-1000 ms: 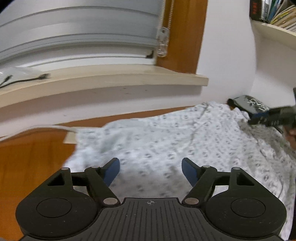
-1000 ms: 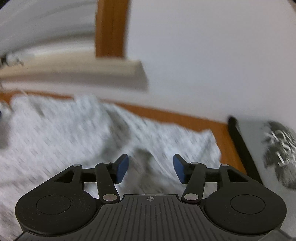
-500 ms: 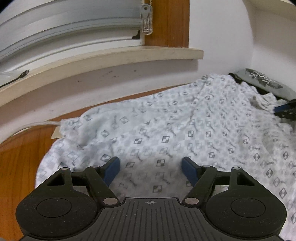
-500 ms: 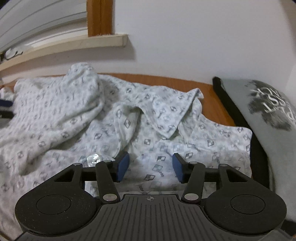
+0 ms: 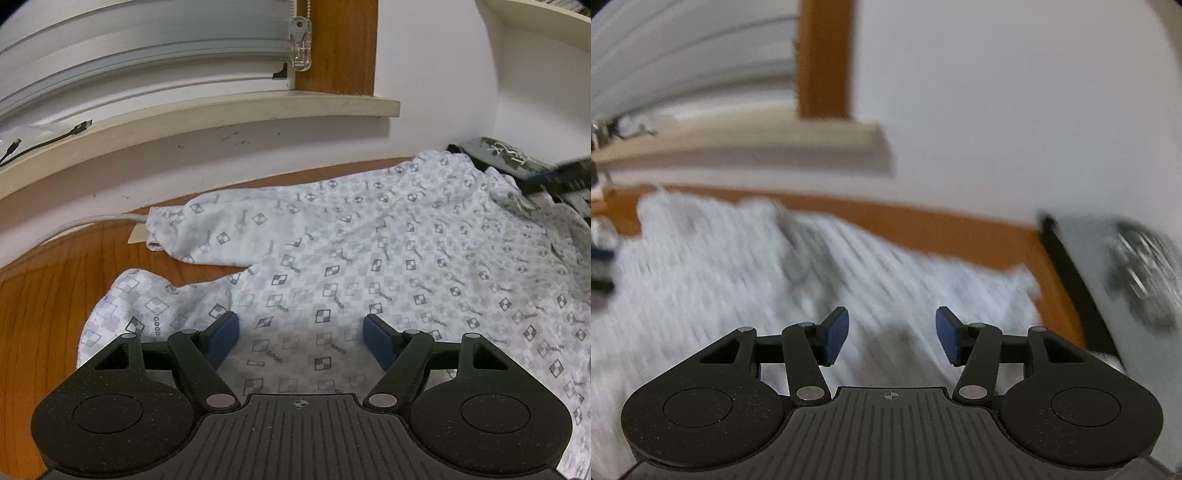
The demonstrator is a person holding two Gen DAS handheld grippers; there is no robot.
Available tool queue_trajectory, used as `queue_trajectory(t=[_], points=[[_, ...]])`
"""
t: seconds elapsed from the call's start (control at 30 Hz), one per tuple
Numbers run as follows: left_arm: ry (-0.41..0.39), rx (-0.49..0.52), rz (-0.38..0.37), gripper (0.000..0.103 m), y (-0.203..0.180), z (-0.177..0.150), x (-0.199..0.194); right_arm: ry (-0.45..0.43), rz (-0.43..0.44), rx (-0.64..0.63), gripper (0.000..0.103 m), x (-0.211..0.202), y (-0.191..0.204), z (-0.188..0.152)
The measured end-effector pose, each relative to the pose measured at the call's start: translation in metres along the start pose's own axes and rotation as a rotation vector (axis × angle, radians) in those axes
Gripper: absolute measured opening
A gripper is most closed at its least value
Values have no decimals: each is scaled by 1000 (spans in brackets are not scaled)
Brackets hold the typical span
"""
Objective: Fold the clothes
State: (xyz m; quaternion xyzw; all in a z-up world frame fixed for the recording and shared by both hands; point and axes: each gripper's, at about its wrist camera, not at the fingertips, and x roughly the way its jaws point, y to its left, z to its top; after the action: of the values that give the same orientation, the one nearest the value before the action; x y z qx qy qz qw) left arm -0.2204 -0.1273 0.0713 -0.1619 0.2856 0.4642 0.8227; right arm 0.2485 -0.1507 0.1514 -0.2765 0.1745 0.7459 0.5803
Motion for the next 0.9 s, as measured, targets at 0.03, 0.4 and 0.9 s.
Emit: queue_trajectory(t=[0.03,0.4,0.9], points=[[0,-2,-3,79,0,0,0,-13,21,-10,53,9,9,12],[-3,-24,-18,81,4,0,-1,74,182,-132,61,131,99,98],[5,-14,-5,82,0,1,-2,-18,180,-198,2,99,103,97]])
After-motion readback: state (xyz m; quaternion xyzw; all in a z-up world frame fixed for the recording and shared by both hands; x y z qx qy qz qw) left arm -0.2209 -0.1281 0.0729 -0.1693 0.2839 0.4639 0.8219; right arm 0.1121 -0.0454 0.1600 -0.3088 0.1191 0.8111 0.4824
